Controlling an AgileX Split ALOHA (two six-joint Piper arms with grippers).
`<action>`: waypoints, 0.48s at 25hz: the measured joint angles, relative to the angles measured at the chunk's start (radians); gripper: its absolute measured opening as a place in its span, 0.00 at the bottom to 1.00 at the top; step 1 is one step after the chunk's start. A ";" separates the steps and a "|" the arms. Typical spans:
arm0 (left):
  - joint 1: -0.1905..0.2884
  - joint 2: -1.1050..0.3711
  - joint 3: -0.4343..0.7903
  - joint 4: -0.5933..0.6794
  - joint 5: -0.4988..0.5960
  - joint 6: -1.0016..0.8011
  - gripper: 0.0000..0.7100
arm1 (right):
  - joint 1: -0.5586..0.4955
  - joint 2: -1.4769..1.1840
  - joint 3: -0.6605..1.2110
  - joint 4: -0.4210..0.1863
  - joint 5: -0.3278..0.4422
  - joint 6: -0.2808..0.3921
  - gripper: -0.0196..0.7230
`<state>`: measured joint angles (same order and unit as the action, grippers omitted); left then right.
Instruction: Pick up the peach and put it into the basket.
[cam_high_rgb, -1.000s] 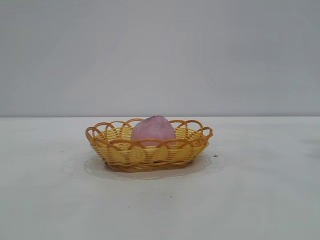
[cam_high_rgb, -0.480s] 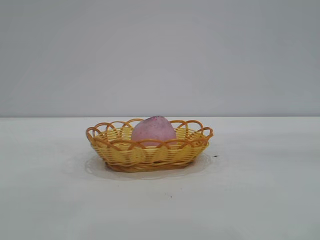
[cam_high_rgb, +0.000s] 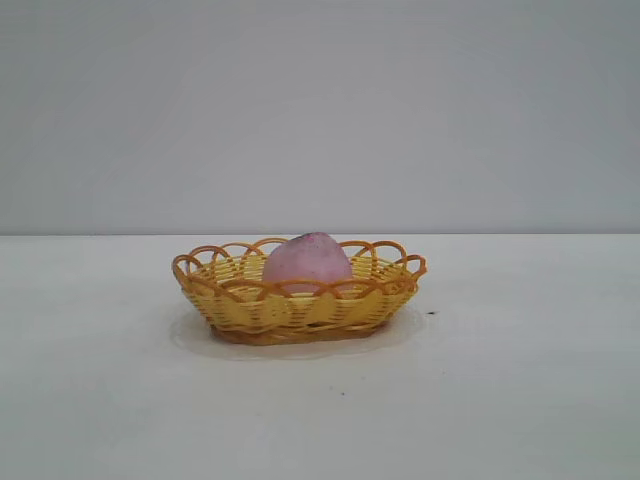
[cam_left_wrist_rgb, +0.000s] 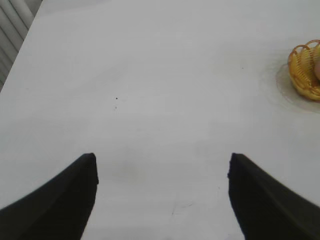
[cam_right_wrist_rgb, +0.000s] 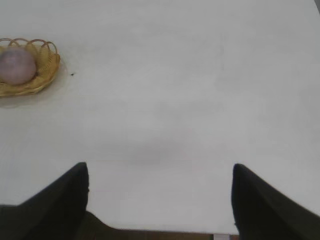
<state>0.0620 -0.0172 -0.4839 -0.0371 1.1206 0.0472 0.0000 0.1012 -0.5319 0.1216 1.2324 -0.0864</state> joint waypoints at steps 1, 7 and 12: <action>0.000 -0.001 0.000 0.000 0.000 0.000 0.68 | 0.000 -0.005 0.005 -0.007 -0.006 0.005 0.71; 0.000 -0.002 0.000 0.000 0.000 0.000 0.68 | 0.000 -0.009 0.042 -0.057 -0.083 0.047 0.71; 0.000 -0.002 0.000 0.000 0.000 0.000 0.68 | 0.000 -0.009 0.042 -0.113 -0.090 0.120 0.71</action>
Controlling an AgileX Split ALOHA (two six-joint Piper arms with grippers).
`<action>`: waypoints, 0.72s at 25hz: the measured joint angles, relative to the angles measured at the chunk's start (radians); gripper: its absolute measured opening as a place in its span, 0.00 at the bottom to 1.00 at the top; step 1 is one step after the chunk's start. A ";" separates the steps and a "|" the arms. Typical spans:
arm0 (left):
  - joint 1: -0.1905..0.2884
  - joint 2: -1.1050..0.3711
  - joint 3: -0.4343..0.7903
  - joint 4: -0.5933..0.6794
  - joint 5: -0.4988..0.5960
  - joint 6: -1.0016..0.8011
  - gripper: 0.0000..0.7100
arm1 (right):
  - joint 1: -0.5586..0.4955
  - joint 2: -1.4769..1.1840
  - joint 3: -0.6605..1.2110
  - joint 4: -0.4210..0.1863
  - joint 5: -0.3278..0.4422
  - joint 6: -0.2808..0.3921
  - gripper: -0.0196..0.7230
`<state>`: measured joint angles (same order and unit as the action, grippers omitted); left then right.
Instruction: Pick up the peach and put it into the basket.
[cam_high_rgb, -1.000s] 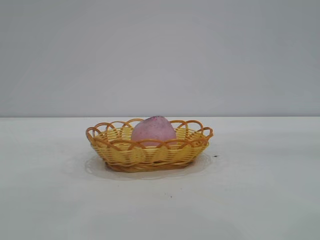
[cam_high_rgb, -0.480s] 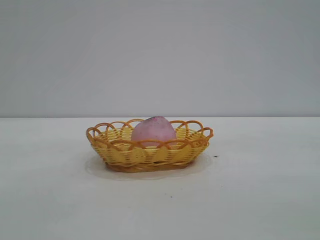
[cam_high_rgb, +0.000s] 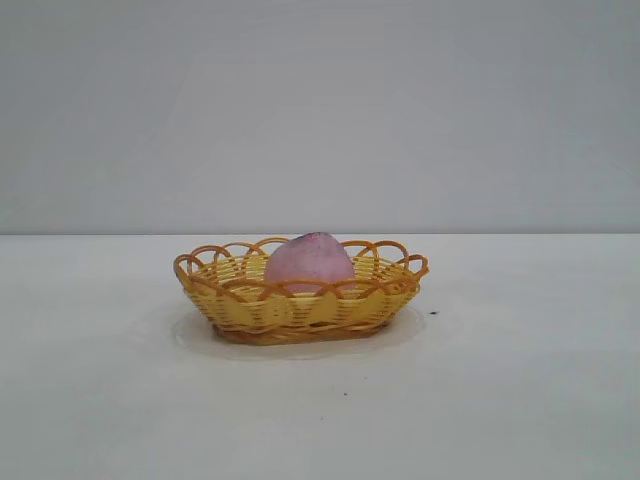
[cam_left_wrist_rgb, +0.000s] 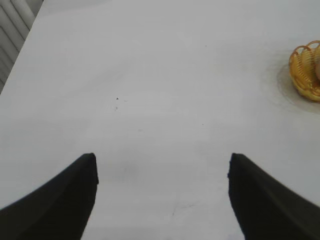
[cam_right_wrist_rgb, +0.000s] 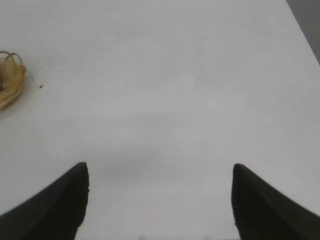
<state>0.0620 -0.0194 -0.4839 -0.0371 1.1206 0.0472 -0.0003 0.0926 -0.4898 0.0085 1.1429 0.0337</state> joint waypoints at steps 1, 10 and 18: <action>0.000 0.000 0.000 0.000 0.000 0.000 0.68 | 0.005 0.000 0.002 0.000 0.000 0.000 0.71; 0.000 0.000 0.000 0.000 0.000 0.000 0.68 | 0.028 0.000 0.002 0.000 -0.001 0.000 0.71; 0.000 0.000 0.000 0.000 0.000 0.000 0.68 | 0.028 0.000 0.002 0.000 -0.001 0.000 0.71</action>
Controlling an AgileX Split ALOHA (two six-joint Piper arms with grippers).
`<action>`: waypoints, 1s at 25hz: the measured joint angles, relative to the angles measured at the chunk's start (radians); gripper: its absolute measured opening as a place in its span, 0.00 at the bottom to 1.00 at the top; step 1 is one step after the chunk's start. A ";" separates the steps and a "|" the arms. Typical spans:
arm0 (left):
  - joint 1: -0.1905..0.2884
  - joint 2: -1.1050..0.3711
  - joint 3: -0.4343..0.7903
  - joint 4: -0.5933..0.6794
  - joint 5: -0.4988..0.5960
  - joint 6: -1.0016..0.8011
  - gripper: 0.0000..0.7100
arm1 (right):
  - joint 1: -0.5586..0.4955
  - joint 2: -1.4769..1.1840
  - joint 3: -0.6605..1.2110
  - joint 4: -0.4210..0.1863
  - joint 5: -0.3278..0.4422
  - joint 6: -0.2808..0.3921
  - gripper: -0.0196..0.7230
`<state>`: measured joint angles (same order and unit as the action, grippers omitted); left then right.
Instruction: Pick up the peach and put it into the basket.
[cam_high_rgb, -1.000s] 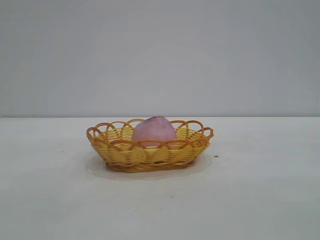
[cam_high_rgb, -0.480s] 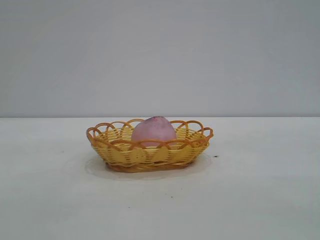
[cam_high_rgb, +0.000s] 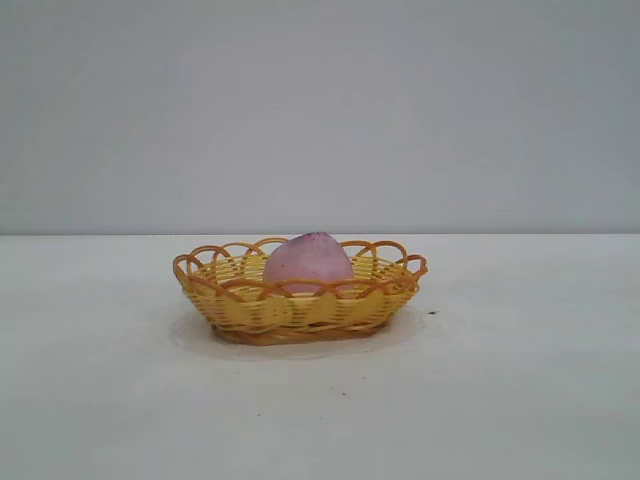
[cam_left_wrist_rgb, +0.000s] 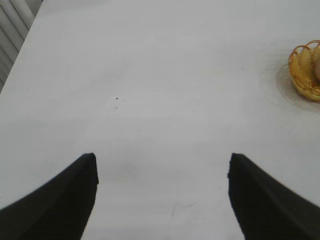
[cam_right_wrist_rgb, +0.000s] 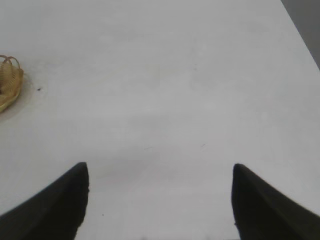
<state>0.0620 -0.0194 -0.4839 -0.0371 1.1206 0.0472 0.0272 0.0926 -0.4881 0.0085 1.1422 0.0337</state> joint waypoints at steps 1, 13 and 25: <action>0.000 0.000 0.000 0.000 0.000 0.000 0.68 | 0.000 0.000 0.000 0.000 0.000 0.000 0.71; -0.089 0.000 0.000 0.001 0.000 0.000 0.68 | 0.060 -0.109 0.000 0.000 -0.002 0.000 0.71; -0.092 0.000 0.000 0.001 0.000 0.000 0.68 | 0.085 -0.109 0.000 0.000 -0.002 0.000 0.71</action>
